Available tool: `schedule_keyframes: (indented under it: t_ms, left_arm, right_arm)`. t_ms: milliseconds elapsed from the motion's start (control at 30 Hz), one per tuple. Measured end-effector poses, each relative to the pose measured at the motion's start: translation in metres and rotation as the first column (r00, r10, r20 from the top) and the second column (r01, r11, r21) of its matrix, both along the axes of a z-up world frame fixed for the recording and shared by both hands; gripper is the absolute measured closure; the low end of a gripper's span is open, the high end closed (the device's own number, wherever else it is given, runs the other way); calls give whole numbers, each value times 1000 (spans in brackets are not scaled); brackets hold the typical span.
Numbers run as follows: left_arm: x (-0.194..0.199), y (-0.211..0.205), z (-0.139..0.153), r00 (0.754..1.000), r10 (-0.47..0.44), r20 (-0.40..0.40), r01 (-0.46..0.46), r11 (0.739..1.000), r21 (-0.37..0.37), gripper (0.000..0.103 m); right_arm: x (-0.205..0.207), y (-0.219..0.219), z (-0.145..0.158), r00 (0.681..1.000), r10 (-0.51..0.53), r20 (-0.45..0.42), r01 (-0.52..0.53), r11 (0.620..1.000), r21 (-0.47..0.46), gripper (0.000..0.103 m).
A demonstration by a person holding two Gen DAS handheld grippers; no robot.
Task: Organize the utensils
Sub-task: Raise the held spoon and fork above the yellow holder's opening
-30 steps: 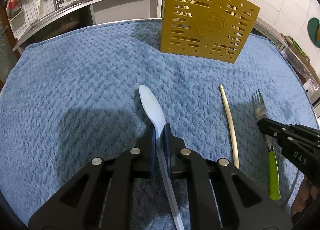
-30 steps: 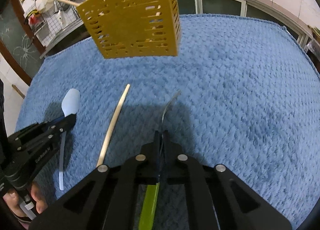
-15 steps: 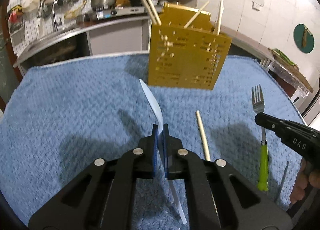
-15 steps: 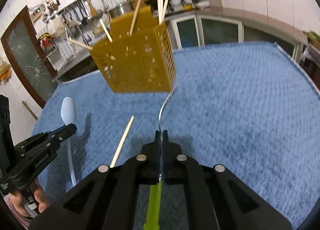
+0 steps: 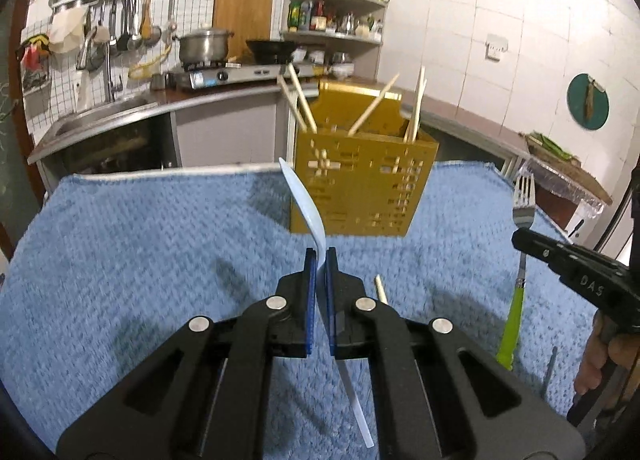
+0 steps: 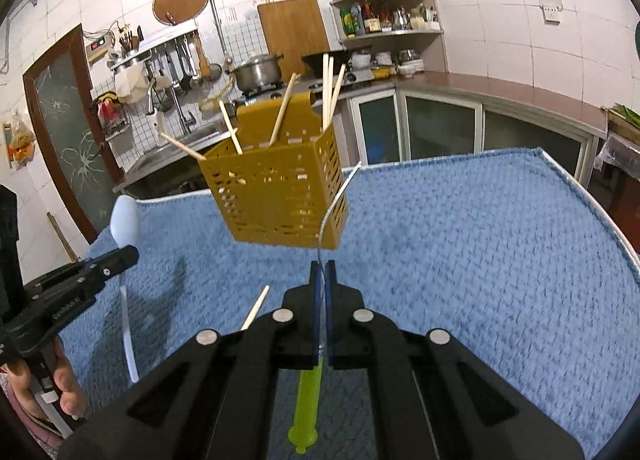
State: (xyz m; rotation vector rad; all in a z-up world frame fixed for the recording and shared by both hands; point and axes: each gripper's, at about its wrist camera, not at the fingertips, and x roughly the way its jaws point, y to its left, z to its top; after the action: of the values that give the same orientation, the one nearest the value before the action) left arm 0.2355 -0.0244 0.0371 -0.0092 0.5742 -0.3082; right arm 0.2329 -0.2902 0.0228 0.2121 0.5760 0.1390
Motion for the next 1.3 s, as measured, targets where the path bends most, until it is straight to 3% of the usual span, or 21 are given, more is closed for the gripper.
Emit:
schedule_keyframes:
  t_ms: [200,467,800,933,1067,1133,1300]
  left_arm:
    - [2,-1,31,996,1,93,1,1000,-20,100]
    - [28,-16,80,976,11,219,-9,1000,-11,100]
    - [89,-44,122,913,57,404,-78,996,36,100]
    - [110,-52,122,886,72,459,-91,996,18,100]
    - [136,-53,109,891,74,447,-77,997,-10,100]
    - [145,-53,99,880,87,467,-92,996,-12,100]
    - [165,-55,75,877,109,467,-108,994,-28,100]
  right_arm:
    - [2,-4,21,997,-10,70,10,1000,-3,101]
    - [27,-7,72,985,-23,170,27,999,-24,101]
    - [81,-8,127,936,-59,348,81,996,-48,101]
    - [99,-5,133,905,-78,418,95,995,-22,101]
    - [116,-1,126,881,-85,466,100,995,-8,101]
    - [123,2,119,869,-86,487,98,995,1,101]
    - [142,11,96,874,-68,480,92,995,-27,101]
